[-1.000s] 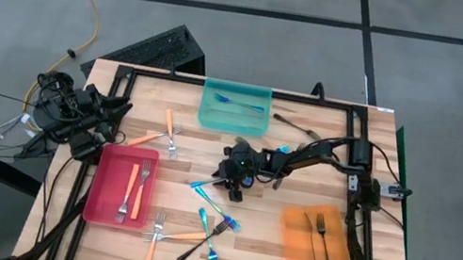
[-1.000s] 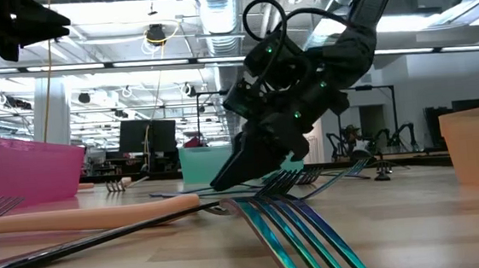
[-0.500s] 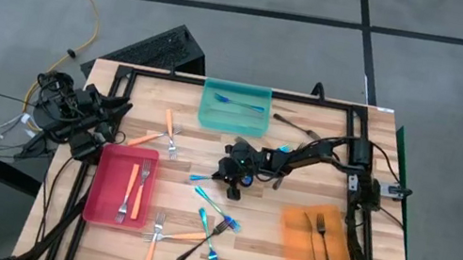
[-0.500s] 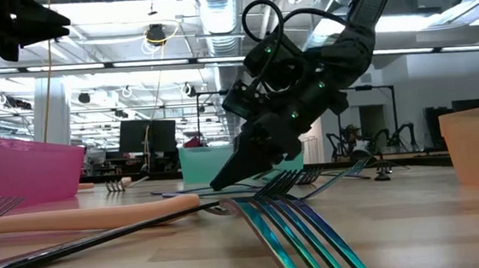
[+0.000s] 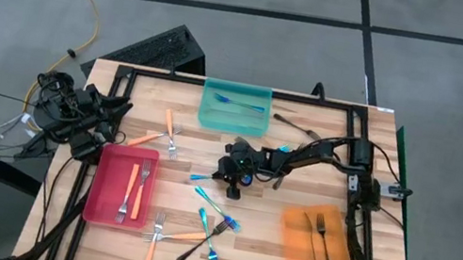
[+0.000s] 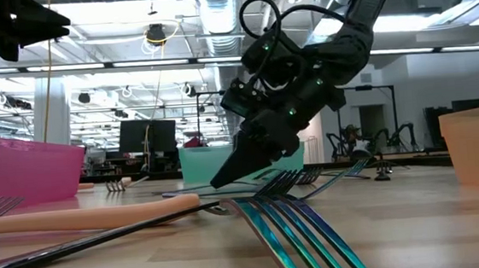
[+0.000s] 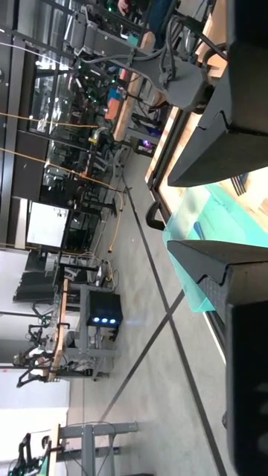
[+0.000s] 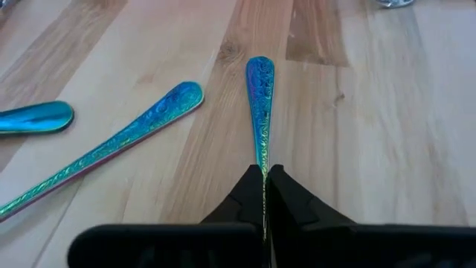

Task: Sort silverware by color (type)
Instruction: Put the blue fork into the blue bin

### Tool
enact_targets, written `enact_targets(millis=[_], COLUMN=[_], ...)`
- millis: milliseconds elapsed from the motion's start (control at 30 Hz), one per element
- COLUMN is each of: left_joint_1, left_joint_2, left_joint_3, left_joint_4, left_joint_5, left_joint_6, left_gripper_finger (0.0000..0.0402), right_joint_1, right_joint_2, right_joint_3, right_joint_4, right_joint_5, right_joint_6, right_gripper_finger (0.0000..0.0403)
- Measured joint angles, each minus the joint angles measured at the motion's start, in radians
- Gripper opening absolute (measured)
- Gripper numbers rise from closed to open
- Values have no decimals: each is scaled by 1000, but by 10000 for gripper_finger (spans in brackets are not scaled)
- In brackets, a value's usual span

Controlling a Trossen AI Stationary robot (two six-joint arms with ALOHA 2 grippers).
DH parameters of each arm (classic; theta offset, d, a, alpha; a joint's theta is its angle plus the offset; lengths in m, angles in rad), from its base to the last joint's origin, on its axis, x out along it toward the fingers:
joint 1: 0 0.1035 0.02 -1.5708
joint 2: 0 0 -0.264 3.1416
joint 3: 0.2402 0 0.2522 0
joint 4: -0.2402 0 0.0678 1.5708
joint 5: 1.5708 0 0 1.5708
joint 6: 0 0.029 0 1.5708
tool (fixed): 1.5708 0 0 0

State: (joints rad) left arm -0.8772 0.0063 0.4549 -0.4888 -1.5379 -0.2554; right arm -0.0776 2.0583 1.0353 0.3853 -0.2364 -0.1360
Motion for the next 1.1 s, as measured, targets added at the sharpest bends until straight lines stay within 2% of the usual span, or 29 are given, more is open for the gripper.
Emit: enact_targets(millis=[633, 1100], left_joint_1=[0, 0], left_joint_2=[0, 0], left_joint_3=[0, 0], left_joint_4=[0, 0], left_joint_5=[1, 2], left_joint_6=[0, 0], left_gripper_finger=[112, 112], right_joint_1=[31, 32], right_joint_2=[-3, -31], right_joint_3=[77, 166], right_joint_4=[7, -122], right_joint_5=[-38, -53], right_joint_6=[-5, -73], right_gripper_finger=[27, 27])
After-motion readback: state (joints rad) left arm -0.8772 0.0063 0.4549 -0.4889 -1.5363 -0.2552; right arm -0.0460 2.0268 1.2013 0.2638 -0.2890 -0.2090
